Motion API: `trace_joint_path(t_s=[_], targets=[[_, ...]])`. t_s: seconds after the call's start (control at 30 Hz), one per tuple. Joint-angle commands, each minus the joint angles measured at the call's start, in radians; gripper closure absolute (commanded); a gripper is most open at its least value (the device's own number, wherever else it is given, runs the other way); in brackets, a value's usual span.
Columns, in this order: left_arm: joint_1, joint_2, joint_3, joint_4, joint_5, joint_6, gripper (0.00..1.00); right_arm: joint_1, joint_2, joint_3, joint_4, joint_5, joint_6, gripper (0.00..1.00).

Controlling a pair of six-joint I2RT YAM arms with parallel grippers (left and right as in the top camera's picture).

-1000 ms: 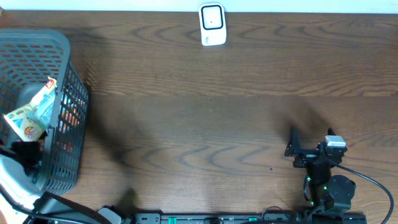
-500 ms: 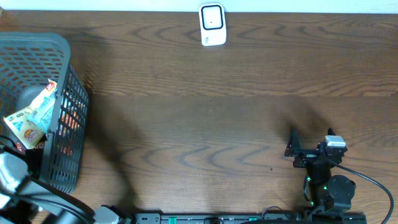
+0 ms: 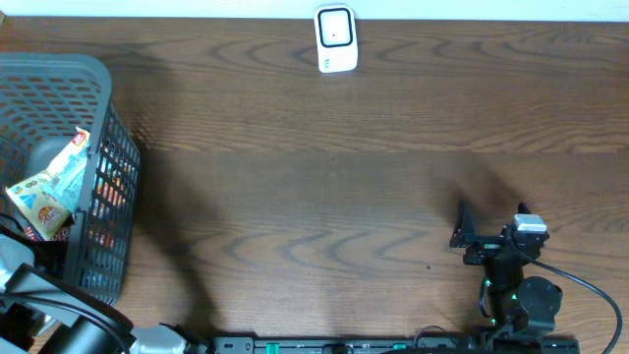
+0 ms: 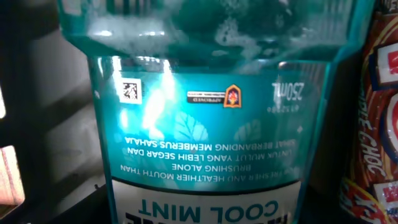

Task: Scan the item barcode
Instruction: 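Reach the left gripper into the basket and grasp the teal Listerine bottle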

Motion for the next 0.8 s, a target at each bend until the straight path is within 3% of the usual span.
trace_joint_path(t_s=[0.0, 0.53, 0.77], targets=[[0.005, 0.036, -0.059, -0.021, -0.031, -0.001, 0.37, 0.005, -0.005, -0.004, -0.001, 0.008, -0.013, 0.01], [0.005, -0.357, 0.063, -0.045, 0.243, -0.013, 0.39, 0.005, -0.005, -0.004, -0.001, 0.008, -0.013, 0.01], [0.005, -0.565, 0.102, 0.053, 0.277, -0.013, 0.38, 0.005, -0.005, -0.004, -0.001, 0.008, -0.013, 0.01]])
